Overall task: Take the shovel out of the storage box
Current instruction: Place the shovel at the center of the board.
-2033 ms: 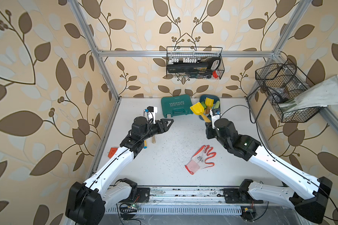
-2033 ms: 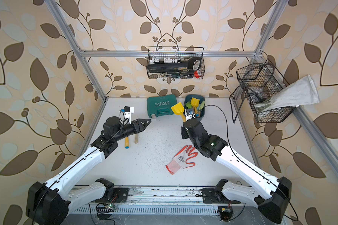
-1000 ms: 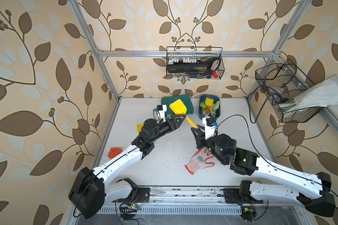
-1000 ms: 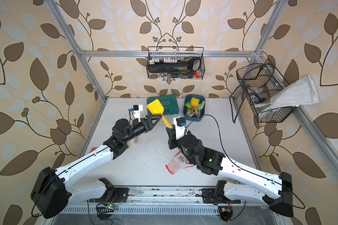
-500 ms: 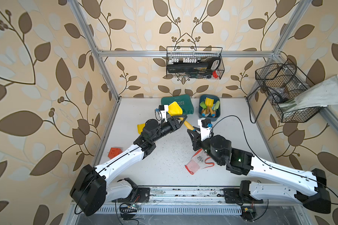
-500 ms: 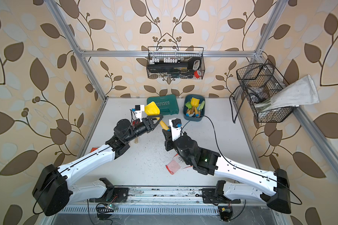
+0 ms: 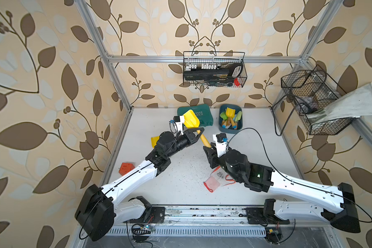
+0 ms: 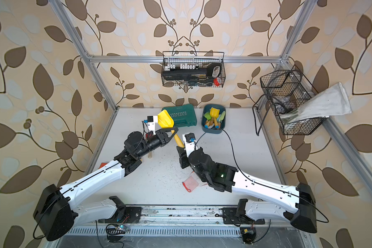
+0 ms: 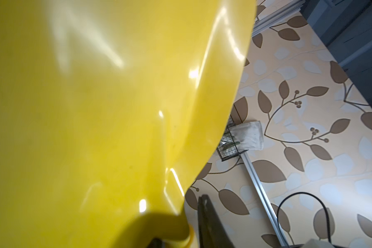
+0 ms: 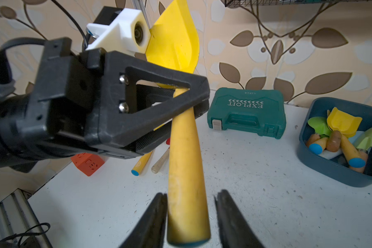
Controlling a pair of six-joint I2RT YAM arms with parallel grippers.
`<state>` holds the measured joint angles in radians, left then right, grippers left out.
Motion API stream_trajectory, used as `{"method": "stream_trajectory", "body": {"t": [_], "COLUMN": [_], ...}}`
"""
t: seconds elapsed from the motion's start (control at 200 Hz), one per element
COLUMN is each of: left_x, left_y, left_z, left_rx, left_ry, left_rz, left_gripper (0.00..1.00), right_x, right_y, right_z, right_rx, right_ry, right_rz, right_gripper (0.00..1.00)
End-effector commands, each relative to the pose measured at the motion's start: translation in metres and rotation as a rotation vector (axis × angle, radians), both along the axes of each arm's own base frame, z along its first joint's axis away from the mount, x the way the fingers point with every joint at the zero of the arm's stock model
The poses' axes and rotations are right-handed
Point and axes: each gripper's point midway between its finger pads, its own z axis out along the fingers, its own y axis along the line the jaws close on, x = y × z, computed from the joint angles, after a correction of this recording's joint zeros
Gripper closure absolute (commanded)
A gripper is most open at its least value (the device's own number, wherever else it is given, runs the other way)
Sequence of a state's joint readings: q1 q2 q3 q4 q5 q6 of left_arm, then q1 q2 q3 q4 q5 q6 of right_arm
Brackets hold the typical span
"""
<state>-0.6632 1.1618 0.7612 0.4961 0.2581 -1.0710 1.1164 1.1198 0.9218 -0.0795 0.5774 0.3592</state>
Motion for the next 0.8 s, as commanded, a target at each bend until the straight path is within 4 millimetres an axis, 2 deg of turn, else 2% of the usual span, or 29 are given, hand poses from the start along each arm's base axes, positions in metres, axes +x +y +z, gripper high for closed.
{"method": "stream_trajectory", "body": {"t": [0.0, 0.1, 0.36, 0.585, 0.695, 0.795], "left_x": [0.002, 0.003, 0.017, 0.026, 0.032, 0.037], "left_y": [0.008, 0.008, 0.021, 0.04, 0.054, 0.067], "left_z": [0.012, 0.002, -0.03, -0.063, -0.078, -0.093], "left_rx": [0.081, 0.151, 0.291, 0.5, 0.595, 0.674], "left_ry": [-0.068, -0.069, -0.027, -0.001, 0.007, 0.026], "left_rz": [0.045, 0.029, 0.0, -0.001, 0.041, 0.074], "left_gripper": [0.88, 0.88, 0.88, 0.89, 0.88, 0.88], "right_x": [0.0, -0.002, 0.004, 0.037, 0.057, 0.078], "right_y": [-0.005, -0.012, -0.024, -0.044, -0.054, -0.072], "right_z": [0.011, 0.007, -0.003, -0.025, -0.045, -0.065], "right_rx": [0.014, -0.015, -0.076, -0.126, -0.112, -0.09], "right_ry": [0.006, 0.018, 0.1, 0.267, 0.388, 0.475], "right_rz": [-0.026, -0.032, -0.013, -0.019, -0.014, -0.047], "right_gripper": [0.47, 0.42, 0.4, 0.4, 0.39, 0.38]}}
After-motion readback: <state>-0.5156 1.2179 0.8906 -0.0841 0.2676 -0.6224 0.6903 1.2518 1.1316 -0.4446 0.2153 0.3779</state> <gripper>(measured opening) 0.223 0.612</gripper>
